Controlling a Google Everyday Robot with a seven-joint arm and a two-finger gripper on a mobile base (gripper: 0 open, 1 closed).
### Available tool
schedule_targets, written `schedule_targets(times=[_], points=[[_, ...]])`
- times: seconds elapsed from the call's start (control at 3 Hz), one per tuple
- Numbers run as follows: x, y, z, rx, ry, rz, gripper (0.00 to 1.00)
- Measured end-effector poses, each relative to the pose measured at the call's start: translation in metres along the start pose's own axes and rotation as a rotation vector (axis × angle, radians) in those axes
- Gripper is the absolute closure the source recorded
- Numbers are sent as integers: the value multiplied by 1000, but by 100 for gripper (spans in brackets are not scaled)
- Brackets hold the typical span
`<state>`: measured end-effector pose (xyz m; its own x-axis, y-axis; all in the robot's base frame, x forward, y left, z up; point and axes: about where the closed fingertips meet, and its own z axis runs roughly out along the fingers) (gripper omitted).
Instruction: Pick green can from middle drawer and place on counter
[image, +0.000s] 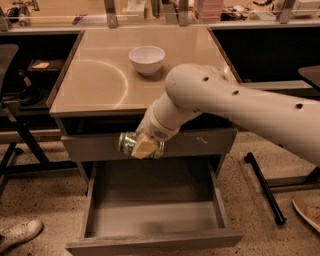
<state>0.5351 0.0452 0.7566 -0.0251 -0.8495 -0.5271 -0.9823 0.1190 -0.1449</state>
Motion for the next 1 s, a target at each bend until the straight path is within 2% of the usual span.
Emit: schedule_targets(times=[0.33,1.0], points=[[-20,-14,-19,25,9,-37,100],[-79,-68,-59,69,34,-125,100]])
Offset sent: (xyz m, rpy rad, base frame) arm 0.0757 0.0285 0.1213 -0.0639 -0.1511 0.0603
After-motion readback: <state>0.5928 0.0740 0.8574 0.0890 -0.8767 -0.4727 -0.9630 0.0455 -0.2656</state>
